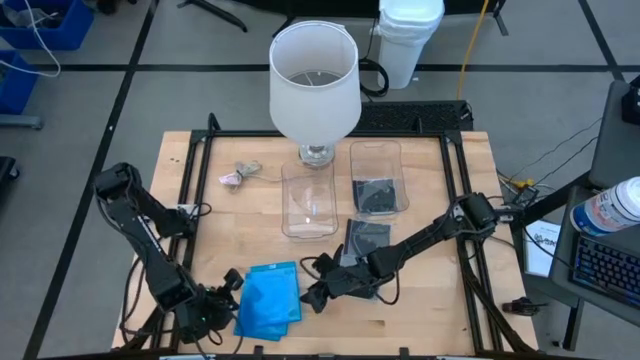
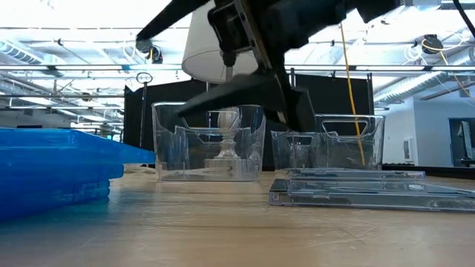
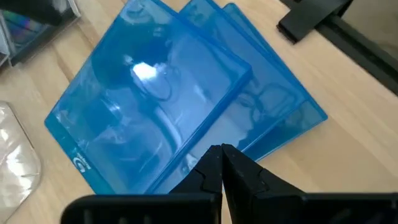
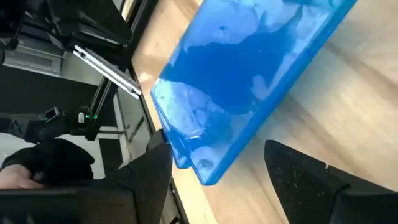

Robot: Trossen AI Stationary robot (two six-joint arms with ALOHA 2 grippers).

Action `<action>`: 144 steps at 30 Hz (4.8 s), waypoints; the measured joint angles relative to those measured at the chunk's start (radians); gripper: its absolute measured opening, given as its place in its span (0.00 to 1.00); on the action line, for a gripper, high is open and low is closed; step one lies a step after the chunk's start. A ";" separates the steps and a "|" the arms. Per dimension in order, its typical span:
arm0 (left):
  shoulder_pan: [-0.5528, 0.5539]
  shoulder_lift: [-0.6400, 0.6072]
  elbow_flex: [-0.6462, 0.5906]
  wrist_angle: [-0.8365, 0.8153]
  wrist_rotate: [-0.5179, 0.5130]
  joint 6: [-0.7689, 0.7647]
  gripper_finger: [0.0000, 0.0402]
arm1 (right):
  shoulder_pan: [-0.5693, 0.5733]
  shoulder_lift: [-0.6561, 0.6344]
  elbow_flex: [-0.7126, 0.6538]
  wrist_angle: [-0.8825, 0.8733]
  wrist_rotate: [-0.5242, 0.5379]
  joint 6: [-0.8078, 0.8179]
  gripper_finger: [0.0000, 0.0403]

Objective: Pick & place jewel cases by type
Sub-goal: Put the blue cd case into the left transparent bin

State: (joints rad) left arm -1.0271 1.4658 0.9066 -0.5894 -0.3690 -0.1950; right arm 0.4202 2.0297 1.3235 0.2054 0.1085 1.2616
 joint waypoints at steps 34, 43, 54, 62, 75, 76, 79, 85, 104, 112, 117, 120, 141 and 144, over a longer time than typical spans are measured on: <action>0.045 0.119 0.000 0.069 -0.026 0.000 0.05 | -0.037 0.085 0.003 0.089 0.045 -0.049 0.58; 0.045 0.119 0.000 0.068 -0.024 -0.054 0.01 | -0.005 0.110 0.015 0.128 0.074 -0.010 0.58; 0.045 0.119 0.000 0.051 -0.014 -0.088 0.07 | -0.020 0.176 0.092 0.110 -0.009 -0.032 0.58; 0.045 0.118 -0.037 0.032 0.006 -0.130 0.08 | -0.026 0.177 0.091 0.107 -0.033 -0.056 0.58; 0.116 0.117 -0.106 0.163 0.007 -0.076 0.08 | -0.027 0.178 0.089 0.108 -0.036 -0.084 0.58; 0.124 0.117 -0.110 0.174 0.008 -0.069 0.08 | -0.027 0.178 0.089 0.108 -0.037 -0.088 0.58; 0.144 0.117 -0.112 0.179 0.010 -0.065 0.08 | -0.027 0.178 0.089 0.111 -0.036 -0.101 0.58; 0.154 0.117 -0.113 0.199 0.010 -0.033 0.08 | -0.027 0.178 0.088 0.119 -0.037 -0.148 0.53; 0.151 0.117 -0.113 0.312 -0.005 0.018 0.08 | 0.009 0.108 0.087 0.124 -0.033 -0.413 0.10; 0.075 0.068 -0.078 0.270 -0.115 0.090 0.08 | 0.013 0.054 0.087 0.076 -0.027 -0.547 0.08; -0.011 0.009 -0.016 0.218 -0.181 0.081 0.08 | 0.023 0.002 0.089 0.041 -0.023 -0.626 0.08; -0.063 -0.025 0.007 0.169 -0.192 0.059 0.08 | 0.036 -0.033 0.087 0.016 0.008 -0.691 0.07; -0.050 -0.043 -0.072 0.130 -0.358 -0.029 0.08 | -0.070 -0.435 0.089 -0.191 0.365 -1.170 0.09; -0.029 -0.043 -0.072 0.126 -0.364 -0.027 0.08 | -0.118 -0.443 0.089 -0.196 0.368 -1.181 0.07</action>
State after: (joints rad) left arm -1.0557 1.4231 0.8349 -0.4637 -0.7326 -0.2222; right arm 0.3021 1.5867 1.4124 0.0091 0.4765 0.0810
